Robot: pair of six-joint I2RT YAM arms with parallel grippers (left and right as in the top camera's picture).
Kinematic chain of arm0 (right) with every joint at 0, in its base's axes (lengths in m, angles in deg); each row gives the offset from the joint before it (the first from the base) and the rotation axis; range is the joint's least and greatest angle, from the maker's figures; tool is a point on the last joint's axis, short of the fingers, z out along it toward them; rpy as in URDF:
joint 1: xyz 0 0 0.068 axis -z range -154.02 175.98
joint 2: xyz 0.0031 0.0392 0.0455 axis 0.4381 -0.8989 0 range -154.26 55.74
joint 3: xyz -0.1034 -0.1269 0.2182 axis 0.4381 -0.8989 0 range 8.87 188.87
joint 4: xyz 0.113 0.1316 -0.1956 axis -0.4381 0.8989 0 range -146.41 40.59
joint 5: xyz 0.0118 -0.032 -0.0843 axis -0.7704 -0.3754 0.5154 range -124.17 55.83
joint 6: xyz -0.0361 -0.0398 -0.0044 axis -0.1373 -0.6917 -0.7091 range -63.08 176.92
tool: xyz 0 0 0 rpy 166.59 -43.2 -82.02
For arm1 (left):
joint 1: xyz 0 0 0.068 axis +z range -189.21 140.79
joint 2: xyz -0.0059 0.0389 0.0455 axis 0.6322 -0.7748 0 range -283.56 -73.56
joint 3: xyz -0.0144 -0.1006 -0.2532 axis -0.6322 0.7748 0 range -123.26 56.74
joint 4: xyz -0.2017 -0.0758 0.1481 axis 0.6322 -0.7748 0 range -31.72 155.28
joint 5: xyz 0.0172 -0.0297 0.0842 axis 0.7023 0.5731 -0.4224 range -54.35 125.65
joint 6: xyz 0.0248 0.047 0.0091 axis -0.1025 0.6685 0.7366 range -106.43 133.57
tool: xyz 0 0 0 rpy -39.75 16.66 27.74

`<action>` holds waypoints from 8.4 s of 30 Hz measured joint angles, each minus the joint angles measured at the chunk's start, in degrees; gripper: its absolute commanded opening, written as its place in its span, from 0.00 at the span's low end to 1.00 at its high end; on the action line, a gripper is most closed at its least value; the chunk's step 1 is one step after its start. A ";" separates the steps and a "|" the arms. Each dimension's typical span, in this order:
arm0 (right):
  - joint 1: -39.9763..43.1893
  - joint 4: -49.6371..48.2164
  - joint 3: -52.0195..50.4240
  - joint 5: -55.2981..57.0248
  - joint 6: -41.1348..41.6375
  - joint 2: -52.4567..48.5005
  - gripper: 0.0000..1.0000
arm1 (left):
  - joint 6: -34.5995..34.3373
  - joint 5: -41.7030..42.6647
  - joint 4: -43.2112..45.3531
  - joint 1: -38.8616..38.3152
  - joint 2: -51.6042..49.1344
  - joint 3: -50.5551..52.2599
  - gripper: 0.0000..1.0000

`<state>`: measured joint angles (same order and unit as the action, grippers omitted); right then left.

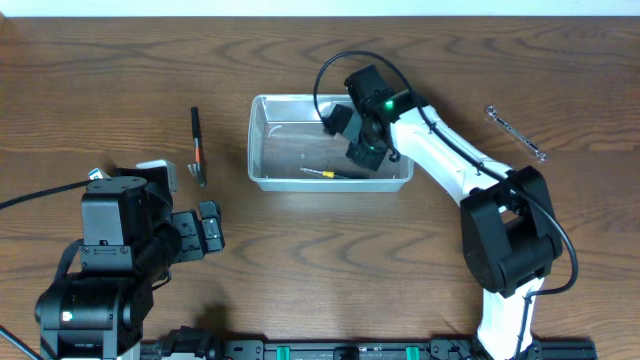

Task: Pack container
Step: 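Carry the screwdriver into the container and open the right gripper, then withdraw the right gripper toward the yellow-black ratchet screwdriver, then lower the right gripper and grasp the ratchet screwdriver's handle, then carry the ratchet screwdriver into the container and release it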

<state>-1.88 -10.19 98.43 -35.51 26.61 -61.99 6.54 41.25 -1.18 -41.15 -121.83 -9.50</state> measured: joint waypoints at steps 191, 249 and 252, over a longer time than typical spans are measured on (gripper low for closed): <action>27.65 -3.87 -31.76 1.77 31.30 14.64 0.66 | 0.00 0.00 -8.31 0.00 0.00 0.00 0.98; 27.21 7.91 -21.57 -0.57 31.56 14.73 0.01 | 0.00 0.00 -9.27 0.02 0.02 0.00 0.98; 25.57 12.26 -12.09 -0.68 29.09 15.63 0.01 | 0.00 0.00 -9.20 0.02 0.00 0.00 0.98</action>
<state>23.70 2.07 86.34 -36.19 55.70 -46.36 6.54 41.25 -10.38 -41.13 -121.83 -9.50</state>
